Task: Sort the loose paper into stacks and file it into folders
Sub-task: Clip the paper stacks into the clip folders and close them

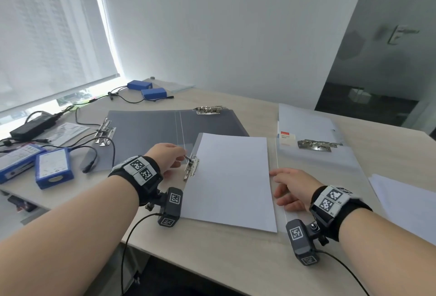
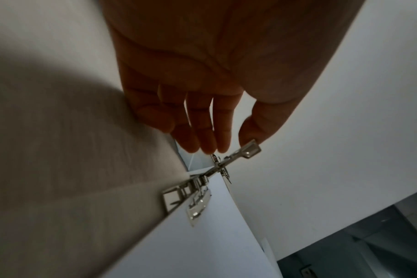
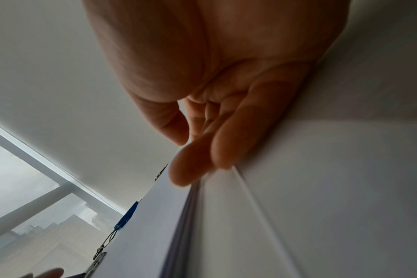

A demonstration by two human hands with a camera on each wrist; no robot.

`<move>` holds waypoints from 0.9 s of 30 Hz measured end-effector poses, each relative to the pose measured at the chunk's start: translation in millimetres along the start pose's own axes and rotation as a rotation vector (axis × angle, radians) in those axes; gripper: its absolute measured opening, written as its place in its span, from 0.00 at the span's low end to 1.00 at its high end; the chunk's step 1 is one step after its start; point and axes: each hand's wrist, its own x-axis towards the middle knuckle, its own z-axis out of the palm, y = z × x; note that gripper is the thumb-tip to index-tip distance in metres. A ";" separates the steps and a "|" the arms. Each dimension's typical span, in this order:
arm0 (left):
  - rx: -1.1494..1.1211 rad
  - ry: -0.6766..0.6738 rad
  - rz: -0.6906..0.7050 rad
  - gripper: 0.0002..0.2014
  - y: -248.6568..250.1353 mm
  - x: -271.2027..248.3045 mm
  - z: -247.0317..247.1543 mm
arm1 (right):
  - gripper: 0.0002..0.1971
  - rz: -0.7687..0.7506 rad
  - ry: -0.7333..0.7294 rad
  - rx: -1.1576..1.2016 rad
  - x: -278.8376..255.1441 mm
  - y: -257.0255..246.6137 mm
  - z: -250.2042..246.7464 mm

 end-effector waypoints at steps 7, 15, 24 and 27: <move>0.268 -0.086 0.015 0.09 0.7 -4.8 3.2 | 0.11 0.001 -0.001 0.008 0.8 0.5 -0.1; 0.584 -0.095 0.091 0.16 -4.0 -7.3 5.3 | 0.13 -0.005 0.003 0.008 2.0 1.7 -0.2; 0.775 -0.077 0.095 0.23 1.4 -8.1 9.3 | 0.13 -0.010 -0.001 0.014 2.5 4.1 -1.3; 0.804 -0.071 0.093 0.24 2.4 -7.7 9.9 | 0.13 -0.010 -0.003 0.018 4.0 4.5 -1.5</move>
